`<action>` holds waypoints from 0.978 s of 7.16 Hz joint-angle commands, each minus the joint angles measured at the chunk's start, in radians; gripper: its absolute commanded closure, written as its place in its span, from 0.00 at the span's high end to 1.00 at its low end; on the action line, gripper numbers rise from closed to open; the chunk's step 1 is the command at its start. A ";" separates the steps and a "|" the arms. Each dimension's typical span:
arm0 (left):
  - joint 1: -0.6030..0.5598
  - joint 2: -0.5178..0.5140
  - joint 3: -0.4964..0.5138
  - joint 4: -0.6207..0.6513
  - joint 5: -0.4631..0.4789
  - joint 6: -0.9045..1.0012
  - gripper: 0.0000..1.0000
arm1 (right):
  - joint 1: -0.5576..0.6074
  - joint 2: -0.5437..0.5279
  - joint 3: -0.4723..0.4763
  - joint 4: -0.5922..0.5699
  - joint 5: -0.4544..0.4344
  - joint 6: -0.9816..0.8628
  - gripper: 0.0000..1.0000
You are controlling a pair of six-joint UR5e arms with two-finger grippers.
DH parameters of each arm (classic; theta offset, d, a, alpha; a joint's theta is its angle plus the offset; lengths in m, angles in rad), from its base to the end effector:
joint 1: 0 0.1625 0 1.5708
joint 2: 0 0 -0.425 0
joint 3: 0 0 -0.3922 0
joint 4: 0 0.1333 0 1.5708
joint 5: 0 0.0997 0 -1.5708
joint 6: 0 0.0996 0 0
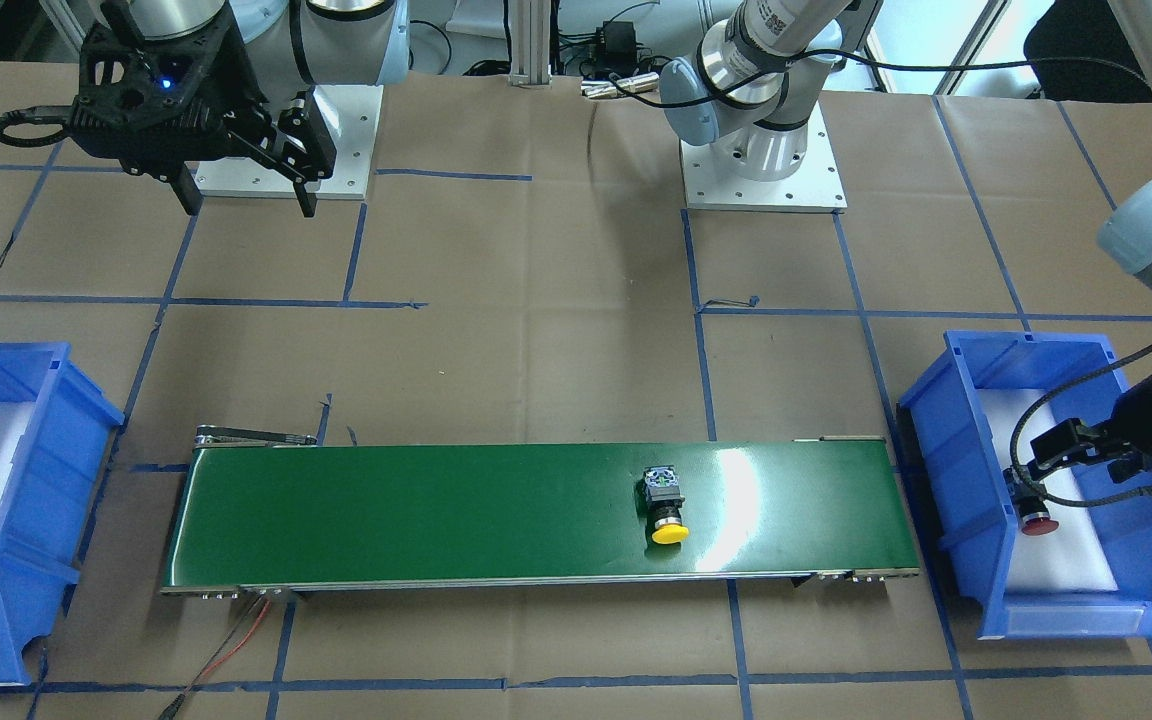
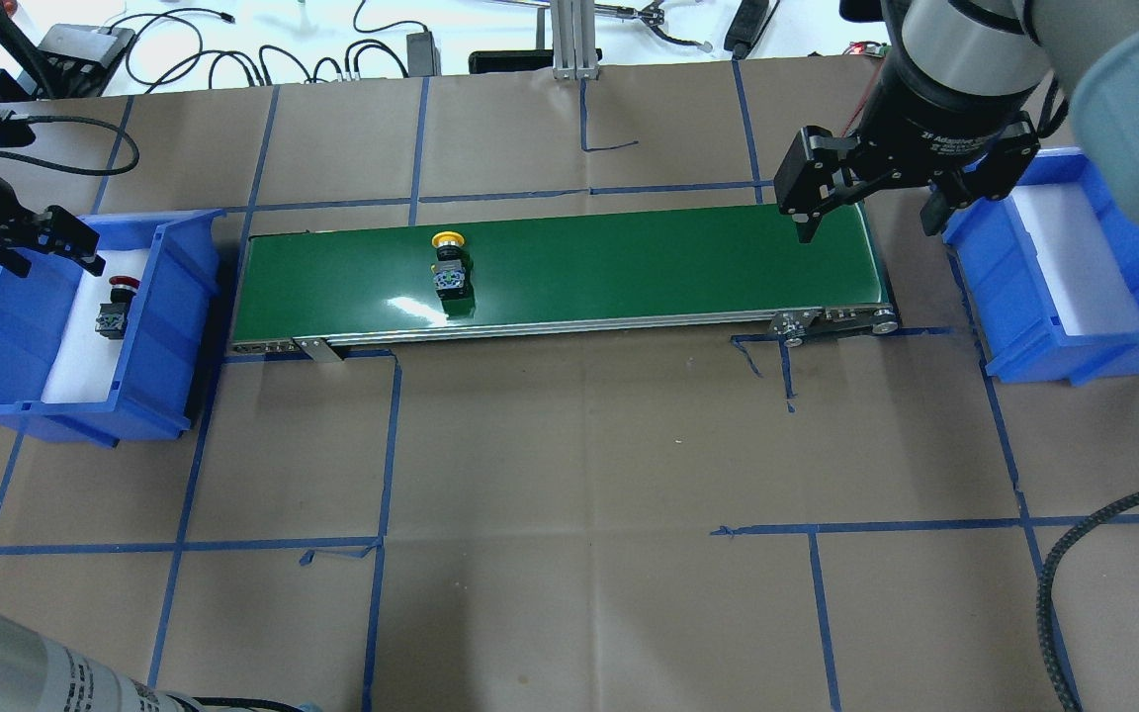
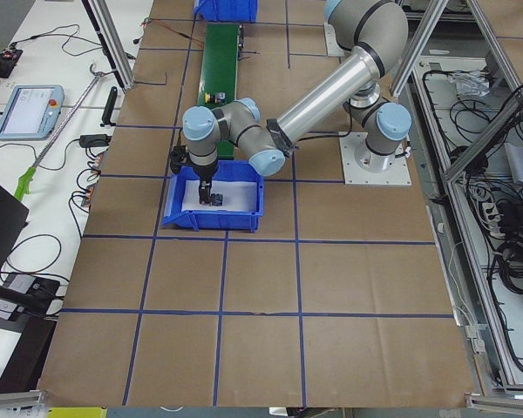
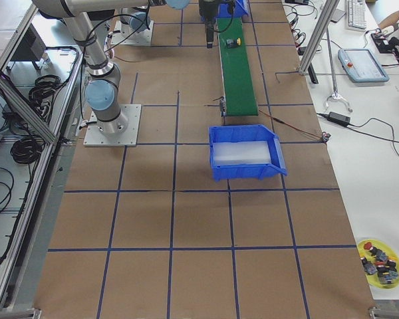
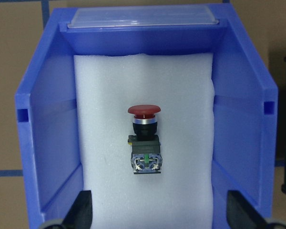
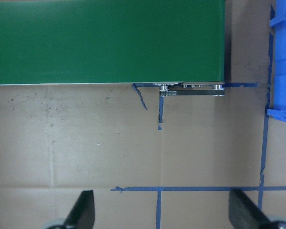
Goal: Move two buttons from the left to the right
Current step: 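Lower the left gripper and grasp the red-capped button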
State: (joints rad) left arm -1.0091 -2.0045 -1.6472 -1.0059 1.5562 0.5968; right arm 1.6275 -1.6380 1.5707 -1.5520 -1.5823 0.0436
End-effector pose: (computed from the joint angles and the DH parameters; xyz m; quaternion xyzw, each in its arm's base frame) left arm 0.2193 -0.6015 0.2627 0.0177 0.9994 -0.0269 0.0089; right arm 0.1584 -0.4589 0.5183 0.0064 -0.9997 0.0245 0.0045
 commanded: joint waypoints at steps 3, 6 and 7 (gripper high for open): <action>0.000 -0.059 -0.045 0.098 -0.001 -0.003 0.99 | 0.000 0.001 0.000 0.000 0.001 -0.001 1.00; 0.001 -0.062 -0.046 0.099 0.001 -0.002 0.83 | 0.000 0.012 -0.003 0.001 0.002 0.005 1.00; 0.001 -0.065 -0.046 0.099 0.001 -0.002 0.65 | 0.000 0.012 -0.005 0.001 0.007 0.013 1.00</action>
State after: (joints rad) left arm -1.0085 -2.0671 -1.6933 -0.9068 1.5569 0.5948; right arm 1.6275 -1.6280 1.5684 -1.5512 -1.5795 0.0492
